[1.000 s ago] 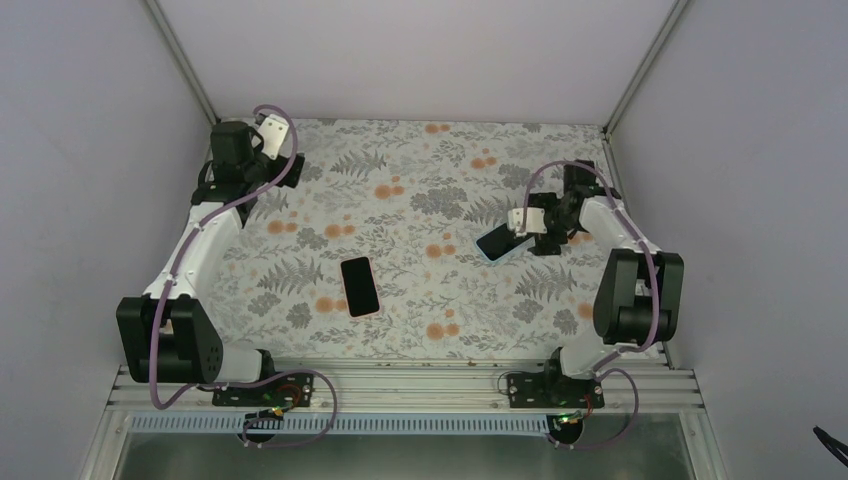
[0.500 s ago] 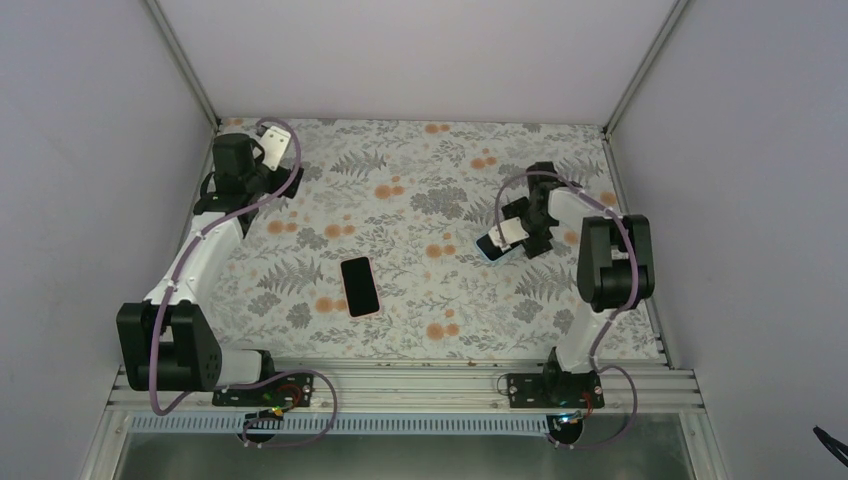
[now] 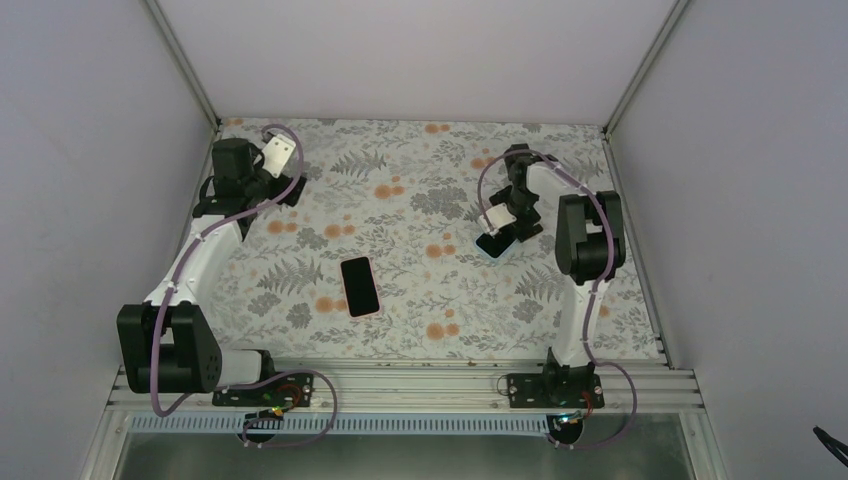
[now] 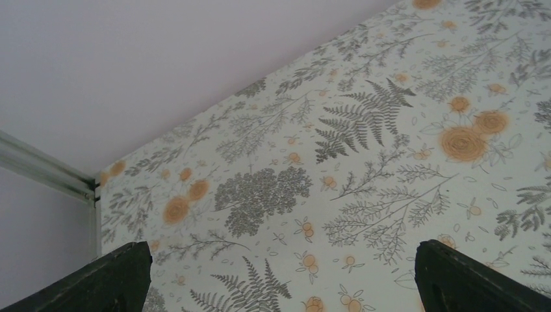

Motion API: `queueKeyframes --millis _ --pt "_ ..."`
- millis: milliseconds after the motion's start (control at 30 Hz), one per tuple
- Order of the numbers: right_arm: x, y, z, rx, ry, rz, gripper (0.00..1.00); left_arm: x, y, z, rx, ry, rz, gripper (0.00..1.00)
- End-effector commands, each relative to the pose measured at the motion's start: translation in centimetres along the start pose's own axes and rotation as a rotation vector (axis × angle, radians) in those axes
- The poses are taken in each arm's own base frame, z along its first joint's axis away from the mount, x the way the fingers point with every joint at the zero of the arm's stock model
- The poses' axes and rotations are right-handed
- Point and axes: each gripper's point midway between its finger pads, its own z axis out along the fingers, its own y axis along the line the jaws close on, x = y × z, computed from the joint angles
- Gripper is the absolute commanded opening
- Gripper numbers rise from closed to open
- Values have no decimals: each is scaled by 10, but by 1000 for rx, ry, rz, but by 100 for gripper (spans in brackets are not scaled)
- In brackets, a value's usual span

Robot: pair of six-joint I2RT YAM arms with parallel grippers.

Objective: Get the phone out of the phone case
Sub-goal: Pick up the phone at the center of the board.

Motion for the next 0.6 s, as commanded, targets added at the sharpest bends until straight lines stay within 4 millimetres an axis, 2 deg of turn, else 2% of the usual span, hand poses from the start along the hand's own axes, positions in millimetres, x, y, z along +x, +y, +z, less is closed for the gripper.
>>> queueKeyframes --millis 0,267,400,567 --pt "-5 27 8 -155 3 -28 100 4 -16 0 95 -3 30 100" --pt "-2 34 13 -213 19 -17 97 6 -20 4 123 8 35 100" --pt "-13 34 4 -181 -29 54 92 5 -24 3 147 2 35 100" --pt "-37 53 4 -161 -90 164 91 -1 -31 4 199 -14 33 100"
